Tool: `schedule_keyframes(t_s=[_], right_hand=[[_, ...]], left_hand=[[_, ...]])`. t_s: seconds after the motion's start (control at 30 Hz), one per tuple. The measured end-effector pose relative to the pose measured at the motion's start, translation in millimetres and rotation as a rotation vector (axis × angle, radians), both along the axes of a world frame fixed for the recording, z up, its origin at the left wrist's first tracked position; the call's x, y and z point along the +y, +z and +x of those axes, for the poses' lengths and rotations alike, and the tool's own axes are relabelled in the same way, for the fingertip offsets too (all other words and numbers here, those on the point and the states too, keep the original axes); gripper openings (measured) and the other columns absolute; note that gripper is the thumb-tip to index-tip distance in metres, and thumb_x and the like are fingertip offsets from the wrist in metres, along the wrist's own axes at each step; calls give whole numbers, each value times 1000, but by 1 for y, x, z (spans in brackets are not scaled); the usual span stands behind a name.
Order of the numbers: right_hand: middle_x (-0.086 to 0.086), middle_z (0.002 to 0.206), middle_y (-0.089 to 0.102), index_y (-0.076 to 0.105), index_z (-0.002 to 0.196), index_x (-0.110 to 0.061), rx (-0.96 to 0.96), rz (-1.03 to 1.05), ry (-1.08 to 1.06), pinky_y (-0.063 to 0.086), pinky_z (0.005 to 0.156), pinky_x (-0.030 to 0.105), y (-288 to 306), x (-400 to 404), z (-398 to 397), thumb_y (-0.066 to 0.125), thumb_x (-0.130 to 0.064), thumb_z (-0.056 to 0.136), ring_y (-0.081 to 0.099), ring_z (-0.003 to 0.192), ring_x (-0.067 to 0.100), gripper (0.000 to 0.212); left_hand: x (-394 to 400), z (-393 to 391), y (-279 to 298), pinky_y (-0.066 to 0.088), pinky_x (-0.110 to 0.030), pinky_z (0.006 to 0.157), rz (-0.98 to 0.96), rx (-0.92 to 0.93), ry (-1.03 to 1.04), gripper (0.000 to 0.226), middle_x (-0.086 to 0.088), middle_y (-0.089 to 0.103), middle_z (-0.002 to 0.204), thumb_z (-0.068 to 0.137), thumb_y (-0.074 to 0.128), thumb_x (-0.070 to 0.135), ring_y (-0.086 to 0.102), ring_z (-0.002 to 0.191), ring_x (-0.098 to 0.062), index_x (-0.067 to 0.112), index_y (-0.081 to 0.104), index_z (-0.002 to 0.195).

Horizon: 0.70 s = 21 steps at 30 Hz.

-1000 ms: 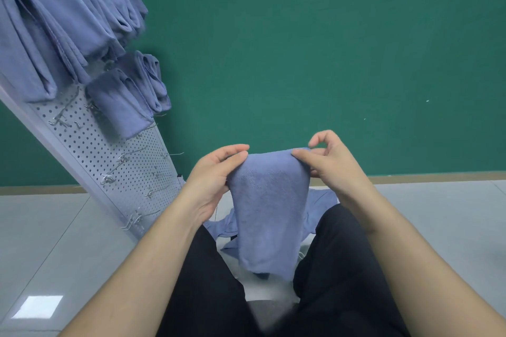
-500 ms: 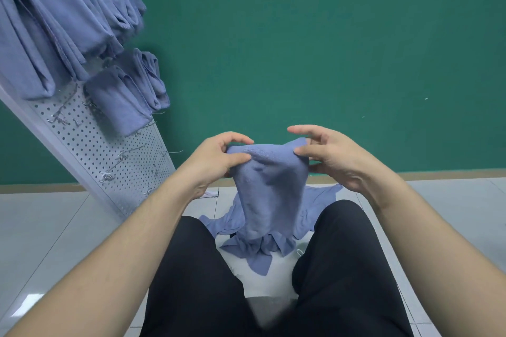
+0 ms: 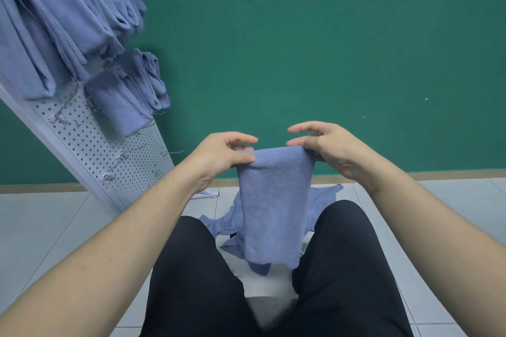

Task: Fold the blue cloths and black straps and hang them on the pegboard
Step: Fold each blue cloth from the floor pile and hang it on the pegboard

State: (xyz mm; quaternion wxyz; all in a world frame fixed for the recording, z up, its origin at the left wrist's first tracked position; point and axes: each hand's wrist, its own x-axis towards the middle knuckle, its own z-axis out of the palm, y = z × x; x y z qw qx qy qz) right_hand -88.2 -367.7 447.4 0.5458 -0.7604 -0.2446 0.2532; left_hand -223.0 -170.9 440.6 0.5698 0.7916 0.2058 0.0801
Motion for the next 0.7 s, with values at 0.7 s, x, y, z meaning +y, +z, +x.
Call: schedule_keyframes(t_s=[0.7], right_hand=[[-6, 90, 68, 72, 91, -25, -537, -552, 148, 46, 71, 29, 32, 5, 12, 73, -40, 87, 60, 84, 16, 16]], left_hand=[[-2, 15, 33, 39, -24, 58, 718, 158, -120, 7, 11, 63, 69, 86, 76, 32, 51, 65, -13, 25, 75, 82]])
